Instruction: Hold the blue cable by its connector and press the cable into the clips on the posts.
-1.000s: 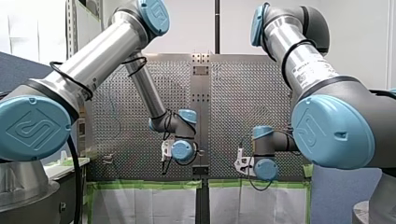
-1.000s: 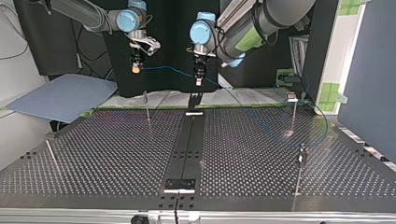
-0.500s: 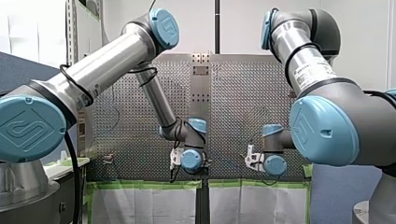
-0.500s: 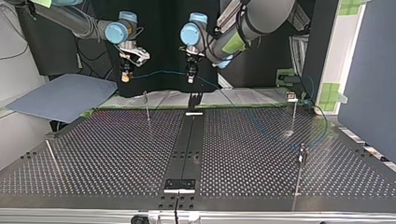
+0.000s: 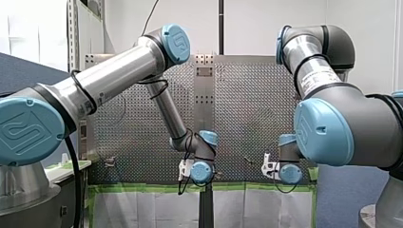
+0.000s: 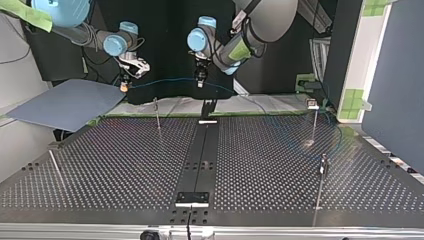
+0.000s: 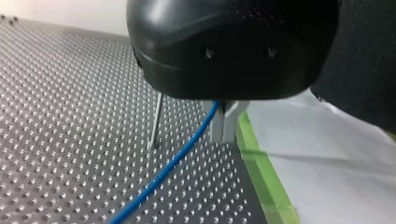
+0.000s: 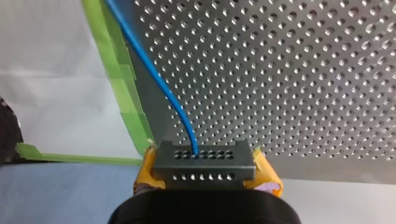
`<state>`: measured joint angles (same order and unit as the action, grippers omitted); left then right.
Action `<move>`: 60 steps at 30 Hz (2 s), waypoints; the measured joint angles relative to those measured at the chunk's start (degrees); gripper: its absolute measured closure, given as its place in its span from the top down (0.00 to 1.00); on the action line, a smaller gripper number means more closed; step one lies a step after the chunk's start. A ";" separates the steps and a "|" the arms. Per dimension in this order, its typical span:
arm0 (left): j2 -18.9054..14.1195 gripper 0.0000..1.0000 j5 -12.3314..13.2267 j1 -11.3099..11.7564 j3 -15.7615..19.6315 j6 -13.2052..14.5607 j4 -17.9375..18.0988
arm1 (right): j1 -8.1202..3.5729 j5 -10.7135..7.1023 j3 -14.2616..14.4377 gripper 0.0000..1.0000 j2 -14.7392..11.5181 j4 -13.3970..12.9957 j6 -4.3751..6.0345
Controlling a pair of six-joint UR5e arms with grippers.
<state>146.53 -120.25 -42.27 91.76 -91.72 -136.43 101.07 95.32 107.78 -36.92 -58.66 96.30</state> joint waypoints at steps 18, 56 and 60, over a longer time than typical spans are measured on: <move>7.88 0.00 -1.24 -0.32 -8.57 -0.50 -1.29 | -5.61 -5.82 -6.95 0.00 0.47 2.92 -0.12; 8.17 0.00 -0.51 2.12 -23.89 -2.62 -6.87 | -9.19 -7.24 -15.81 0.00 2.67 10.56 -0.81; 8.16 0.00 -0.56 2.52 -24.26 -2.40 -7.93 | -9.43 -7.30 -16.39 0.00 2.67 10.95 -0.98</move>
<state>154.69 -120.81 -39.75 67.50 -94.13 -144.36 91.64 88.02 91.39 -34.25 -47.71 95.32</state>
